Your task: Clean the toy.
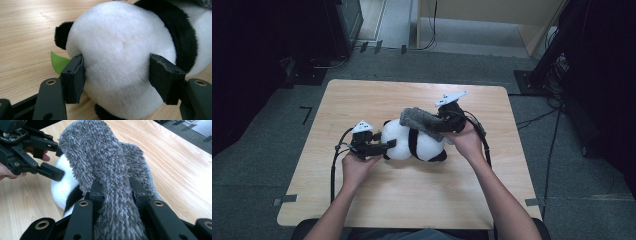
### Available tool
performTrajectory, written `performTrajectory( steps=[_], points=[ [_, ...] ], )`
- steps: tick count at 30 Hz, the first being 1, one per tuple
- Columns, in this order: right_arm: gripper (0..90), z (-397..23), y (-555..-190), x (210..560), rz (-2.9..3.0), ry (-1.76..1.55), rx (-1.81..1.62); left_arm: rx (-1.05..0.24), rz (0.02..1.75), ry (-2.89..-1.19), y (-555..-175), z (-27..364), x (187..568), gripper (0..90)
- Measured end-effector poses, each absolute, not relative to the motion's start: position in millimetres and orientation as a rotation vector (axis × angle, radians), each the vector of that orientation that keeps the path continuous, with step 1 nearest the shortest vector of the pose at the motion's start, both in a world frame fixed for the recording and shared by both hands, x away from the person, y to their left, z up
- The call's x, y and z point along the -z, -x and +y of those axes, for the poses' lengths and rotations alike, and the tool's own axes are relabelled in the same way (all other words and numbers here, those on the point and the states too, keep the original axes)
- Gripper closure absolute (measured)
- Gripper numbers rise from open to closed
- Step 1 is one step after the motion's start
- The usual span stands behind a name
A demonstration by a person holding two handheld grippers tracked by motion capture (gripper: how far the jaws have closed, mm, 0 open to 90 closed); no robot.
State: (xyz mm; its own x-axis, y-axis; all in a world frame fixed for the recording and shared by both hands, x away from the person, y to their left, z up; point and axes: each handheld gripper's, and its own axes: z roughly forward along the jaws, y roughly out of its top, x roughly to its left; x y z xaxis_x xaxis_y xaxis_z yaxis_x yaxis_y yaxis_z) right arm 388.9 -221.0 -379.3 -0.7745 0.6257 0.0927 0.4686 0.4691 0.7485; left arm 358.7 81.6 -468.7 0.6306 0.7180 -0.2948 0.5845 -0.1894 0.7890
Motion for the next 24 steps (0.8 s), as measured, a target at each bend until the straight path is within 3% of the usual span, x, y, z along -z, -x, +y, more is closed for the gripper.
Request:
performTrajectory(
  steps=[12, 24],
  points=[
    [70.6, -248.6, -381.1, 373.1, 2.461, -1.004, -1.228, -0.168, 1.029, -1.877, -358.7, 83.3, 470.1, 32.7],
    [71.2, -197.0, -387.9, 361.0, 2.489, -0.891, -1.255, -0.172, 1.028, -1.877, -358.5, 83.2, 470.1, 32.1]
  ],
)
